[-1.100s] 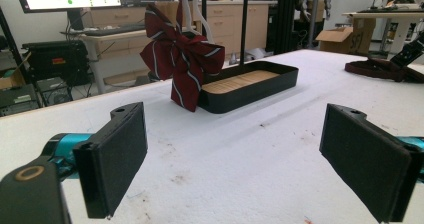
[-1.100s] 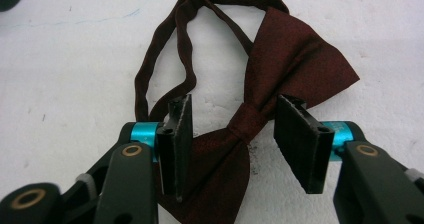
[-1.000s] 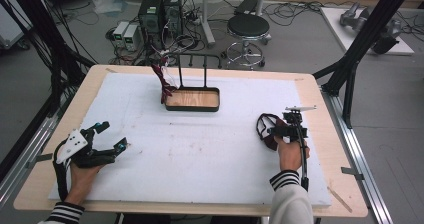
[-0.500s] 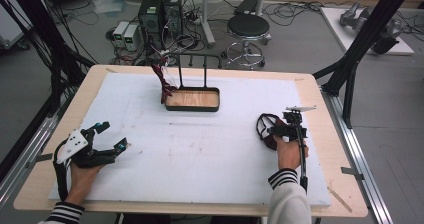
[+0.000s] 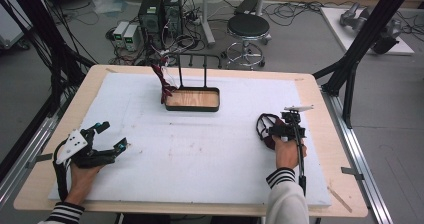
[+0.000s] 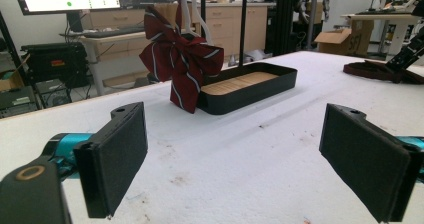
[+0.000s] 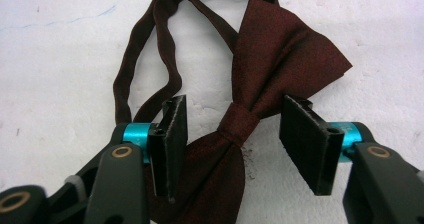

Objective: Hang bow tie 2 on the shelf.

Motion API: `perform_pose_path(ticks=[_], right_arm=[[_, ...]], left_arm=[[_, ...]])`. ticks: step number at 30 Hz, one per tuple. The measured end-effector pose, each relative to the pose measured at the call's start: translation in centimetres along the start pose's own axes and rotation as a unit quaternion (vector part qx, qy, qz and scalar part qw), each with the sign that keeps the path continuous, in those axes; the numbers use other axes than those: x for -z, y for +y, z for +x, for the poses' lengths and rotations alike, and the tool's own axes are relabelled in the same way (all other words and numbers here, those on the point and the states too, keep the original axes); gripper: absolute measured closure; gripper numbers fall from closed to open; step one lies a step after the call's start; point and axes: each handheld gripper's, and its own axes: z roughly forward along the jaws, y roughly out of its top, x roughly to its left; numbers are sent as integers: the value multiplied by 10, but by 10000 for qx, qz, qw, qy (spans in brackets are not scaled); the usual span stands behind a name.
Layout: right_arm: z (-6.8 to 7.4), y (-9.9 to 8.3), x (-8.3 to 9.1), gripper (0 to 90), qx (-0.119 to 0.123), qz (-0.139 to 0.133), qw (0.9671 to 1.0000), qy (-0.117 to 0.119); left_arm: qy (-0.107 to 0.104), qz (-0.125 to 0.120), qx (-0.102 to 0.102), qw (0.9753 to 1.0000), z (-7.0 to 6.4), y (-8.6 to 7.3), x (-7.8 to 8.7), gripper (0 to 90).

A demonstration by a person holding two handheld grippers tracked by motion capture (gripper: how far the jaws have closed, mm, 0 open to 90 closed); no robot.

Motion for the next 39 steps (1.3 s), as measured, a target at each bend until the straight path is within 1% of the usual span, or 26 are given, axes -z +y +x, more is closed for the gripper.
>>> perform_pose_path(ticks=[2, 3, 6, 8, 10, 12, 14, 17, 19, 24, 27, 30, 31, 35, 39], right_arm=[[0, 0, 0, 460, 9, 22, 10000, -29], [0, 0, -1, 470, -21, 24, 10000, -30], [2, 0, -1, 507, -97, 32, 9999, -136], [2, 0, -2, 537, -98, 76, 9998, -184], [2, 0, -2, 567, -195, 79, 9995, -217], [4, -1, -2, 592, -236, 92, 9993, -263], [4, -1, -2, 639, -272, 94, 9990, -334], [4, -1, -2, 717, -329, 109, 9989, -321], [4, -1, -2, 745, -350, 130, 9989, -295], [4, 0, -1, 764, -397, 132, 9988, -258], [3, 0, -1, 765, -380, 123, 9990, -213], [3, 0, 0, 765, -337, 75, 9993, -174], [4, 0, 0, 765, -338, 21, 9993, -154], [3, 0, 4, 765, -220, -134, 9996, -109], [5, 0, 11, 764, -56, -478, 9988, 60]], left_arm=[[0, -12, 2, 10000, 0, 0, 0, 123], [-4, -10, -4, 10000, 0, 0, 0, 123], [-7, -5, -7, 10000, 0, 0, 0, 124], [-8, -9, -3, 10000, 0, 0, 0, 123], [-8, -10, -6, 10000, 0, 0, 0, 123], [-8, -9, -10, 10000, 0, 0, 0, 123], [-9, -10, -9, 10000, 0, 0, 0, 123], [-8, -15, -2, 10000, 0, 0, 0, 123], [-8, -8, -8, 10000, 0, 0, 0, 124], [-8, 0, -10, 10000, 0, 0, 0, 124], [4, -2, 13, 10000, 0, -1, 0, 124], [19, -16, 4, 10000, 0, -1, 0, 124], [19, -16, 4, 10000, 0, -1, 0, 124], [9, -13, 13, 10000, 1, -1, 0, 124], [19, -18, 20, 10000, 1, -1, 0, 124]])
